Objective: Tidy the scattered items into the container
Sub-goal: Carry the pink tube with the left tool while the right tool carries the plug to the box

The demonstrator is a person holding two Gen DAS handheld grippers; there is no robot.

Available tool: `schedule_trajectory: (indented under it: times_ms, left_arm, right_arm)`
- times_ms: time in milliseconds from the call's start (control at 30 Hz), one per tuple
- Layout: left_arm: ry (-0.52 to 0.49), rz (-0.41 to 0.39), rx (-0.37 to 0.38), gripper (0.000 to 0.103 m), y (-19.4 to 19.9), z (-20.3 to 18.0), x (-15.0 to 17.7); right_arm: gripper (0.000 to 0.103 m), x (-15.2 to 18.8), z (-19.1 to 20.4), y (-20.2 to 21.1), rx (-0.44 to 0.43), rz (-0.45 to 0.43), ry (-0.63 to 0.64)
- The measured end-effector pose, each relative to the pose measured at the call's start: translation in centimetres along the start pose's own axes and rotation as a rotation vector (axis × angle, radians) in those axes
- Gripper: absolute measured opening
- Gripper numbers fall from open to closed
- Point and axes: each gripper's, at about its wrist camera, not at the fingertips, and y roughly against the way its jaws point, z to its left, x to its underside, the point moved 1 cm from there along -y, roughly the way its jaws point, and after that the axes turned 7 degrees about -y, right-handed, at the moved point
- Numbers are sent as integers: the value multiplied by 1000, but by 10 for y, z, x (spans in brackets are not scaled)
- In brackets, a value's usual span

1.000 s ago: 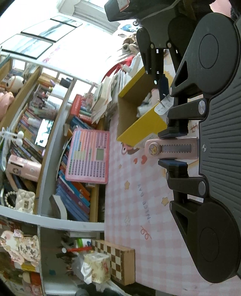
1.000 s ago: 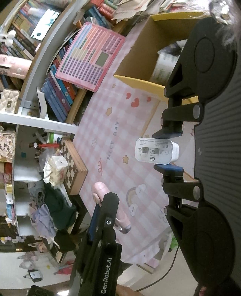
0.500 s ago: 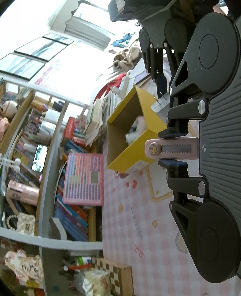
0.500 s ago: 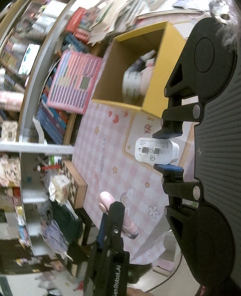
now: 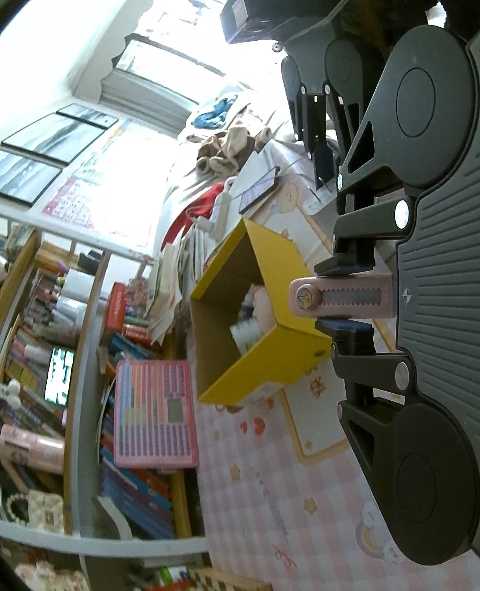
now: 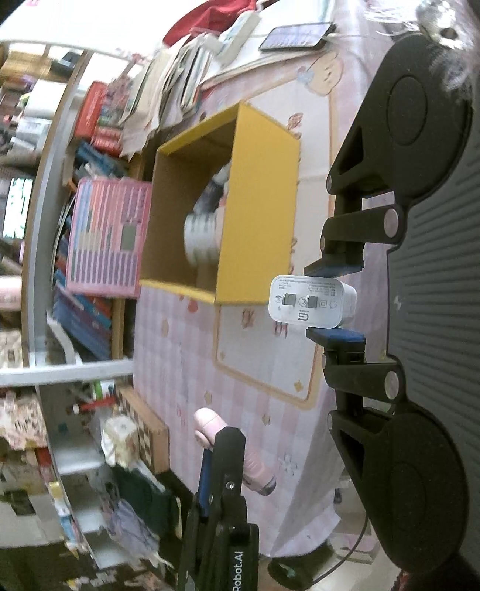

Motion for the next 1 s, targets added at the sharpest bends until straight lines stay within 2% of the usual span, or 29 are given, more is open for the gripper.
schedule_trajectory:
  times_ms: [300, 533, 700, 1000]
  left_arm:
    - [-22, 9, 38, 22, -39, -17, -22]
    - [-26, 20, 33, 22, -74, -22, -43]
    - [-28, 24, 8, 22, -100, -21, -58]
    - [-75, 26, -99, 22, -152, -15, -92]
  right_arm:
    - [26, -4, -44, -5, 40, 17, -42]
    - [26, -23, -77, -17, 35, 18, -48]
    - [26, -45, -102, -26, 21, -8, -48]
    - [26, -107, -146, -69, -30, -54, 22]
